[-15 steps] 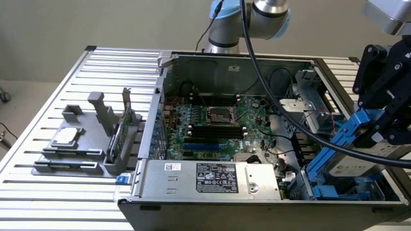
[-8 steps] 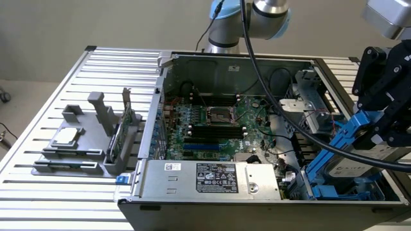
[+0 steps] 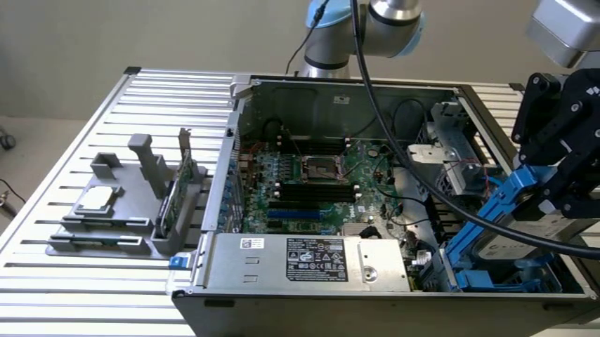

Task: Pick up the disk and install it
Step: 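Insert the disk into the insertion slot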

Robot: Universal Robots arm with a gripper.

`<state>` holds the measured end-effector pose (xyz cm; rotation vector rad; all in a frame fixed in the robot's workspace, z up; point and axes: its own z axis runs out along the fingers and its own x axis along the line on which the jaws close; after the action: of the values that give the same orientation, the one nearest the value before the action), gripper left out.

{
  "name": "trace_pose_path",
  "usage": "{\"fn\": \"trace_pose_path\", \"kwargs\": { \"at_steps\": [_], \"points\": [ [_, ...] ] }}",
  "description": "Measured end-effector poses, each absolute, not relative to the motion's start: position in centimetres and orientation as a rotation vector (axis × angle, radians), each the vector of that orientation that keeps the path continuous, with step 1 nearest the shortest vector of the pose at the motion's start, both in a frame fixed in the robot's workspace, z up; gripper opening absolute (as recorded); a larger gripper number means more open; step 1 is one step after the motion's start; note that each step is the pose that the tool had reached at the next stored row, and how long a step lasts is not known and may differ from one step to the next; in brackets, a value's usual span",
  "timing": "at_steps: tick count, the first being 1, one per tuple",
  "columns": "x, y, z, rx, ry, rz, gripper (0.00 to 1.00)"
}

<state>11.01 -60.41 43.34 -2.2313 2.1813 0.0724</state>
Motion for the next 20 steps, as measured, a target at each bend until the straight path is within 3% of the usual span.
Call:
{"fn": "trace_pose_path", "kwargs": {
  "at_steps": [20],
  "points": [
    [11.1, -60.7, 42.2, -2.250, 2.123, 0.112, 0.34]
  ]
}}
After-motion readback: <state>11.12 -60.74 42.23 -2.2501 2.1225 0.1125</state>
